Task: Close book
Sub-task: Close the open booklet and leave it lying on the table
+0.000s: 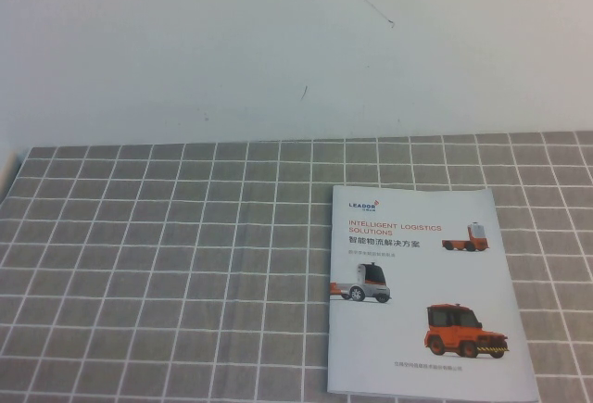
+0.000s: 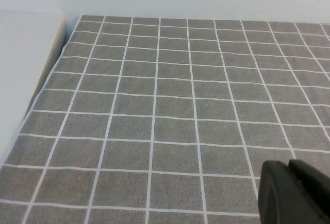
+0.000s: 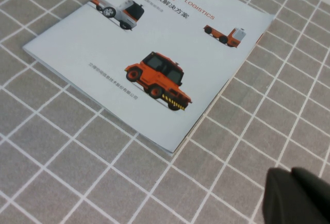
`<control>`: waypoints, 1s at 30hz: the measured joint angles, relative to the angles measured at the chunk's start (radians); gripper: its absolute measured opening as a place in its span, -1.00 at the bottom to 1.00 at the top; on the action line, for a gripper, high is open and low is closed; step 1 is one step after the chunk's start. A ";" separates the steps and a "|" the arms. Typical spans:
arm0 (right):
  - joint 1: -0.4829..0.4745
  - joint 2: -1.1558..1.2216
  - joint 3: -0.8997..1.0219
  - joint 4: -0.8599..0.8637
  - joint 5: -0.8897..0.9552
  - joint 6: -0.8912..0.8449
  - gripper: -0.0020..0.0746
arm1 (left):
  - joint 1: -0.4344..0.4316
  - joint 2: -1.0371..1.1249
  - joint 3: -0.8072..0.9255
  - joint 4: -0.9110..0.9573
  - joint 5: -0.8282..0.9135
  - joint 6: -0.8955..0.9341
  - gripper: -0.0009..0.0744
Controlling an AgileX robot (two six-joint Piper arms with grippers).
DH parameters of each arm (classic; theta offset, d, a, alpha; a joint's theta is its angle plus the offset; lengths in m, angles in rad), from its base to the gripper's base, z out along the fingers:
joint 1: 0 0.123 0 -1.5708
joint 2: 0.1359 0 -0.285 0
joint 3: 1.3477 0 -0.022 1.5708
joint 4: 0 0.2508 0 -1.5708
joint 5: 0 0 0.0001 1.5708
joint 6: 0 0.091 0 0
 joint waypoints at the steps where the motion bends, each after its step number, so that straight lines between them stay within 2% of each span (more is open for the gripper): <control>1: 0.000 0.000 0.000 0.000 0.000 0.000 -0.95 | 0.000 0.000 0.000 0.000 0.000 0.000 -0.99; 11: -0.016 -0.036 0.002 0.002 0.000 0.000 -0.95 | 0.000 0.000 0.000 0.000 0.002 0.000 -0.99; 14: -0.065 -0.115 0.003 -0.003 -0.002 -0.010 -0.95 | 0.000 0.000 0.000 0.000 0.002 0.000 -0.99; 19: -0.201 -0.240 0.009 -0.029 -0.052 -0.038 -0.95 | 0.000 0.000 0.000 0.000 0.002 0.000 -0.99; 23: -0.277 -0.282 0.101 -0.025 -0.200 -0.040 -0.95 | 0.000 0.000 0.000 0.000 0.003 0.000 -0.99; 27: -0.287 -0.293 0.264 0.021 -0.397 -0.040 -0.95 | 0.000 0.000 0.000 0.000 0.003 0.000 -0.99; 30: -0.296 -0.293 0.361 0.042 -0.464 -0.040 -0.95 | 0.000 0.000 -0.002 0.000 0.003 0.000 -0.99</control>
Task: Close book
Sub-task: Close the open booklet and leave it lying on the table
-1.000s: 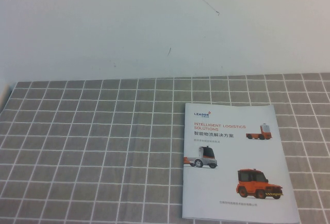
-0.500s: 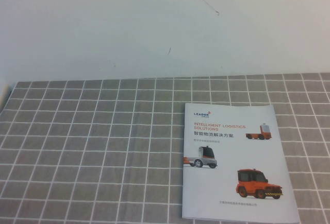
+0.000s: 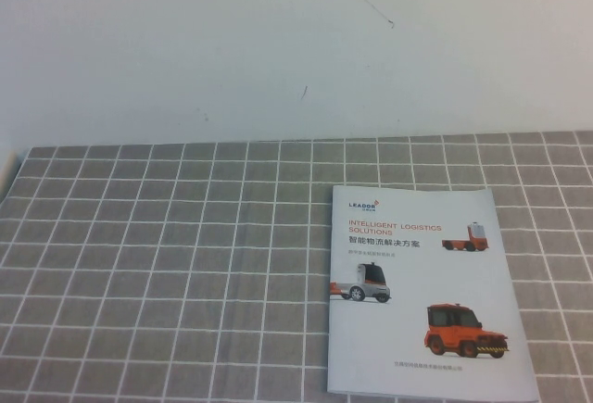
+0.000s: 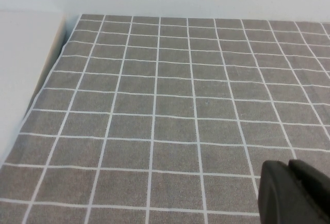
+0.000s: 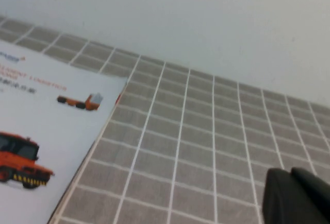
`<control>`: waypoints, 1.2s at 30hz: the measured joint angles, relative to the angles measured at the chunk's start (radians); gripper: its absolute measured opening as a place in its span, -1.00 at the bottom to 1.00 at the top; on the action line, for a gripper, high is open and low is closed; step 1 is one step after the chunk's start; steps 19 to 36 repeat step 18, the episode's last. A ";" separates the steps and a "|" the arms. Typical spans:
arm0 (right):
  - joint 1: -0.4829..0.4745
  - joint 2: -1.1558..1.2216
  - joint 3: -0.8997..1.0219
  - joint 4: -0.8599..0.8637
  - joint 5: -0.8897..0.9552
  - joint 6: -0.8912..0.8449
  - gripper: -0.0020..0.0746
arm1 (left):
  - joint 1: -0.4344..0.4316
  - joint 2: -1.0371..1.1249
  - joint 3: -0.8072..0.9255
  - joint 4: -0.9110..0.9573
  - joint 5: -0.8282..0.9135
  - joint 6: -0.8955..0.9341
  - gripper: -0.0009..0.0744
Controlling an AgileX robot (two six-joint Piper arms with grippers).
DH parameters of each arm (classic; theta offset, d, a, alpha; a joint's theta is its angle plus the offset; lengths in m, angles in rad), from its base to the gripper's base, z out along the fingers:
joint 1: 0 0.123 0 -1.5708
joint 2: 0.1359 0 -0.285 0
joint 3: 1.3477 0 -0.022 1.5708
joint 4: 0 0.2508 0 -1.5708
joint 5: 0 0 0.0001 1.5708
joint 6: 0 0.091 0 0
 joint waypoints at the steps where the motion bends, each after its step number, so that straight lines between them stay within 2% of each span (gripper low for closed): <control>1: -0.002 0.000 0.027 0.003 -0.007 0.000 -0.95 | 0.000 0.000 0.000 0.000 0.000 0.000 -0.99; 10: -0.002 0.000 0.064 -0.025 0.059 -0.006 -0.95 | 0.000 0.000 0.000 0.000 0.002 0.000 -0.99; 36: -0.002 0.000 0.064 -0.068 0.063 0.033 -0.95 | 0.000 0.000 0.000 0.000 0.002 0.000 -0.99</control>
